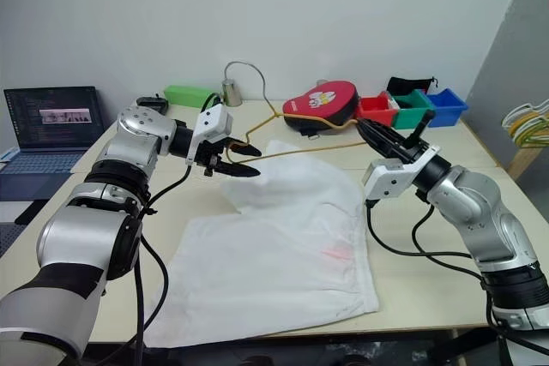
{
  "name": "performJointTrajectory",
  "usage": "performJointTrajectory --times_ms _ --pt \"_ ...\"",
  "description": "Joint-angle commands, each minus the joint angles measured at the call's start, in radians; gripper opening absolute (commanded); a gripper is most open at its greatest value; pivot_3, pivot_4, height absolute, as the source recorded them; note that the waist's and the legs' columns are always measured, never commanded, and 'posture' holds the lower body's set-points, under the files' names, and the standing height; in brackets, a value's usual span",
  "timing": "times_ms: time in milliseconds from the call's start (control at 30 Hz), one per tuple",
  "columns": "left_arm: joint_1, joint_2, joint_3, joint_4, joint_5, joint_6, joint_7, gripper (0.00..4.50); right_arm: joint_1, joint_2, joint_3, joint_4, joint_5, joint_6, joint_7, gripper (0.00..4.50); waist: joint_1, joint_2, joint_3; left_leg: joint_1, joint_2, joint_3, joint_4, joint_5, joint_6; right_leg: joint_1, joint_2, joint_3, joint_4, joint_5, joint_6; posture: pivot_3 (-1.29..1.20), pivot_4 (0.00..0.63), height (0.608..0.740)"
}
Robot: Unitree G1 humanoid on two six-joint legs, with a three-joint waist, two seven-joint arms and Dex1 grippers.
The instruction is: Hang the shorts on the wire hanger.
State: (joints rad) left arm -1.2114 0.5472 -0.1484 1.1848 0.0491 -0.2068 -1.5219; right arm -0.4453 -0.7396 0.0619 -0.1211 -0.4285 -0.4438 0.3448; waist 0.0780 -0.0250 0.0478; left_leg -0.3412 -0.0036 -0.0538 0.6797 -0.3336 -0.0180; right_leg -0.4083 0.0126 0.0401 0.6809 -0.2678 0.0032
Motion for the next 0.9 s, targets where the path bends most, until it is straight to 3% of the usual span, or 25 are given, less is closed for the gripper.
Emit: performJointTrajectory --times_ms 33,267,633,733,900 --pt "-0.005 -0.001 0.012 -0.025 -0.004 0.0 -0.005 1.66 -0.019 -0.009 -0.036 -0.007 -0.005 -0.017 -0.022 0.0 0.0 0.0 0.0 0.0 0.0 0.0 0.0 0.0 0.0 0.0 0.0 0.0 0.0 0.0 0.0 0.18 0.0 0.74" --pt "0.001 -0.005 0.013 -0.037 -0.008 0.001 -0.008 0.05 -0.012 -0.008 -0.035 -0.003 -0.006 -0.021 -0.014 0.0 -0.001 0.0 0.0 0.0 0.0 0.0 0.0 0.0 0.0 0.0 0.0 0.0 0.001 0.0 0.0 0.16 0.0 0.74" --pt "0.017 -0.03 0.007 -0.061 0.004 -0.015 0.037 0.02 0.012 -0.009 -0.03 -0.003 -0.01 0.022 0.012 0.0 -0.001 -0.001 -0.001 0.001 0.0 0.0 0.0 0.0 0.0 0.0 0.0 0.001 0.001 0.0 0.0 0.15 0.0 0.74" --pt "0.021 -0.035 0.005 -0.071 0.006 -0.02 0.036 0.0 0.023 -0.014 -0.025 -0.007 0.02 0.05 0.054 0.67 -0.001 -0.001 -0.001 0.001 0.0 0.001 0.0 0.0 0.0 0.0 0.0 0.001 0.001 0.0 0.0 0.15 0.0 0.74" --pt "0.029 -0.036 -0.002 -0.064 0.037 -0.056 0.115 0.0 0.048 -0.031 -0.033 -0.014 0.05 0.099 0.118 2.2 -0.002 -0.001 -0.001 0.001 0.0 0.001 0.001 0.0 0.0 0.0 0.0 0.001 0.001 0.0 0.0 0.15 0.0 0.74"
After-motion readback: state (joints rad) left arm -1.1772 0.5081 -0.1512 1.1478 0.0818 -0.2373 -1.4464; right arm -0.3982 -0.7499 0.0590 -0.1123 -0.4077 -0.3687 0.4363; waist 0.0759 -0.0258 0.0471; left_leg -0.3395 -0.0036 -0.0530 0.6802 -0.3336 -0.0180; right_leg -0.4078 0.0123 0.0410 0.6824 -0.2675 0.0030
